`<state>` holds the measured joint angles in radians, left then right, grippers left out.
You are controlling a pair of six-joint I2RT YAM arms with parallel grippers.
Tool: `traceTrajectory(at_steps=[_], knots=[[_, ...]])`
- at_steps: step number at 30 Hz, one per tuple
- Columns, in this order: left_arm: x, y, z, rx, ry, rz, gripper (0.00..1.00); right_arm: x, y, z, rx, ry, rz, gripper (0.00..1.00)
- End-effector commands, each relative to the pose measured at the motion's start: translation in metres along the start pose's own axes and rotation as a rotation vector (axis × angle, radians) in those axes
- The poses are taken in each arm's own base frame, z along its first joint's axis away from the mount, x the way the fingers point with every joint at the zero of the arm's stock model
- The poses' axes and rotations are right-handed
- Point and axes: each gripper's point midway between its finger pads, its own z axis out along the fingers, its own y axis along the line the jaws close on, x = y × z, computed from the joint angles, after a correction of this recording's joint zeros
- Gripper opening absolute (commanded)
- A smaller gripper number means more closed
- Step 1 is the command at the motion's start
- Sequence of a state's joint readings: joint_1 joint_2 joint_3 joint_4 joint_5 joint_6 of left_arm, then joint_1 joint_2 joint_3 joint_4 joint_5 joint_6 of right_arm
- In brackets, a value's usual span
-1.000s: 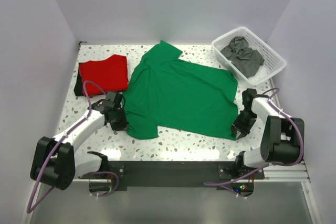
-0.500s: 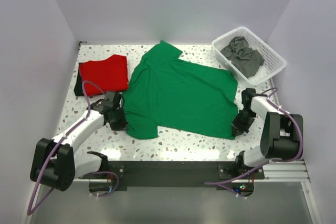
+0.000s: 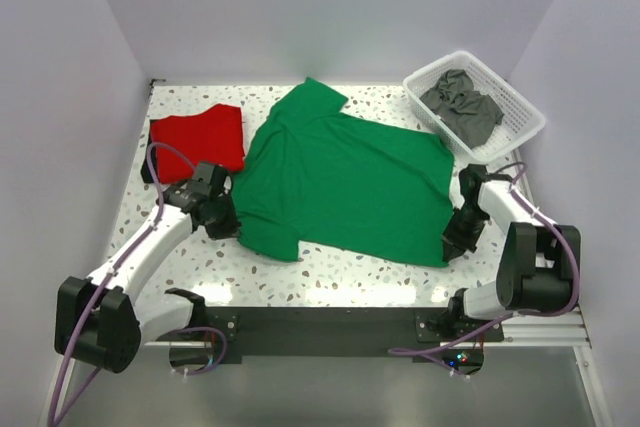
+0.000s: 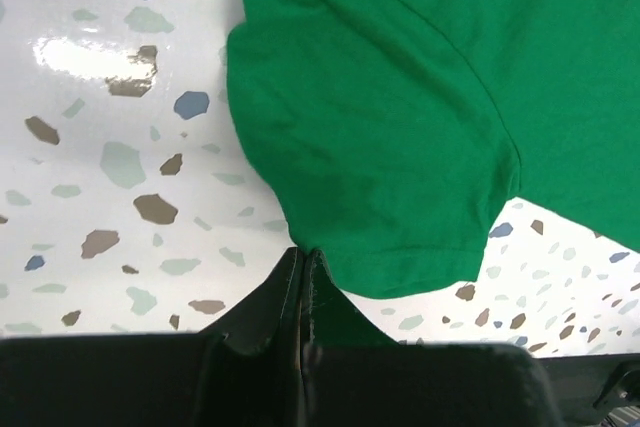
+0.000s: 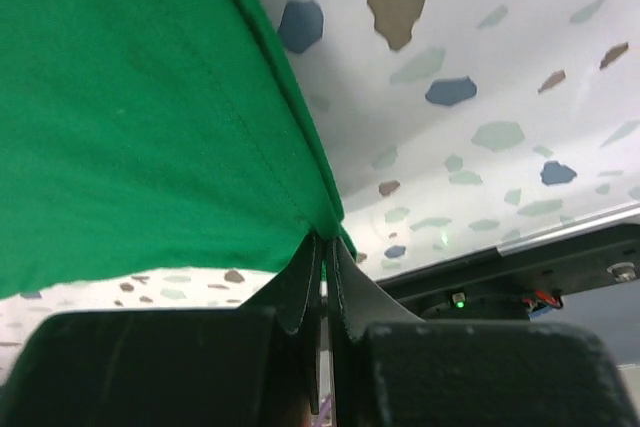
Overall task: Fold and stack the t-shirts
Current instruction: Fold the tshirt
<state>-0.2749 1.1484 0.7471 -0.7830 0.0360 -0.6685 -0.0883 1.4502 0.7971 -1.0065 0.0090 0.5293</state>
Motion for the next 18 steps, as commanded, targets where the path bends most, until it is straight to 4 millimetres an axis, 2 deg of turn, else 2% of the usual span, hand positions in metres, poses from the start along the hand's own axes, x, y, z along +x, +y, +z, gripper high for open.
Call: traceTrajectory(at_steps=[1, 3, 10, 15, 18], knots=[[-0.006, 0.005, -0.022, -0.025, -0.028, -0.012, 0.00, 0.015, -0.007, -0.019, 0.020, 0.029, -0.058, 0.00], [-0.008, 0.008, -0.027, -0.045, -0.042, -0.012, 0.00, 0.022, -0.008, -0.021, 0.027, 0.043, -0.075, 0.00], [0.005, 0.020, -0.043, -0.079, -0.026, -0.020, 0.00, 0.043, -0.002, -0.025, 0.077, 0.053, -0.184, 0.00], [0.015, 0.031, -0.056, -0.112, -0.019, -0.024, 0.00, 0.053, -0.016, -0.027, 0.101, 0.049, -0.190, 0.00], [0.023, 0.035, -0.059, -0.114, -0.006, -0.021, 0.00, 0.056, -0.016, -0.032, 0.092, 0.040, -0.185, 0.00]])
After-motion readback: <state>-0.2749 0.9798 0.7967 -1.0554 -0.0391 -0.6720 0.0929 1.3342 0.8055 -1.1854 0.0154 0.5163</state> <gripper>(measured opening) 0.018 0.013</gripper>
